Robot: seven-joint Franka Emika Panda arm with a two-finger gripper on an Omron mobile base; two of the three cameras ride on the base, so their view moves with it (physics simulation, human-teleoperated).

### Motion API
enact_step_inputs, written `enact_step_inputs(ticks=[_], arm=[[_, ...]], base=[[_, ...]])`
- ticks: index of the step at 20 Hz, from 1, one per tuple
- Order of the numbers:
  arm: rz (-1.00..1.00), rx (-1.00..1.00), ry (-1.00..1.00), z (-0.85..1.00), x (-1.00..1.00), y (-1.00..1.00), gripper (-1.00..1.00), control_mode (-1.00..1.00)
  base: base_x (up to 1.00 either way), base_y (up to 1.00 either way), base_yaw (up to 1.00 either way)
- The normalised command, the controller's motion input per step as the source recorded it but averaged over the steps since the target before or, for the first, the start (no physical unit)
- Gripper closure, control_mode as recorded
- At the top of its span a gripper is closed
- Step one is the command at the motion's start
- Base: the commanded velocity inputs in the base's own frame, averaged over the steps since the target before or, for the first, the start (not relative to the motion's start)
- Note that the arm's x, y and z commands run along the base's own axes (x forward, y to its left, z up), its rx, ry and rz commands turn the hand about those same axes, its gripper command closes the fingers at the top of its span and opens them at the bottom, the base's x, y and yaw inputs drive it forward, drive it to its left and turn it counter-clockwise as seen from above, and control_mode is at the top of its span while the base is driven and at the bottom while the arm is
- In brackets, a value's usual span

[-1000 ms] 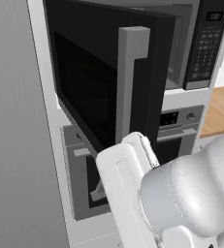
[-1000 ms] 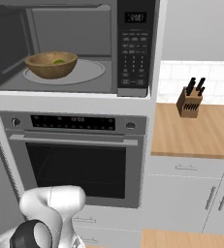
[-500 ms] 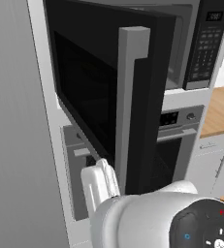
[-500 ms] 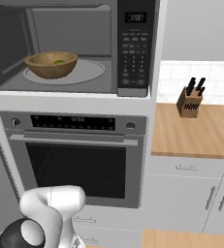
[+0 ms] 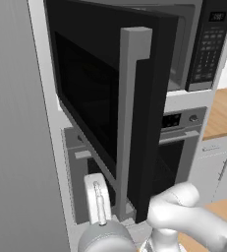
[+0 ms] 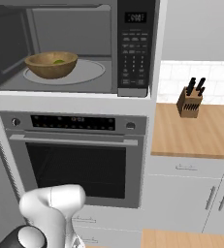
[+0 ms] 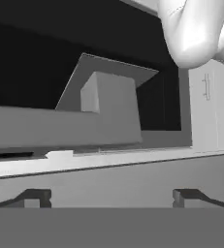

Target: Pick the lime from the sink and place it in the bowl. Then pick the bowl and place it in the microwave. Then close the microwave door and press the start button.

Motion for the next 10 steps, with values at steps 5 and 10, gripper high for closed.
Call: enact_step_inputs(ticks=[5,10], arm=[[0.00,-0.05,-0.32,0.17,0.48,-0.97,-1.00,-1.00],[0.00,0.00,-0.33,0.58,0.08,-1.00,-1.00,-1.00]], base=[[0.00,0.00,0.00],[0.00,0.00,0.00]])
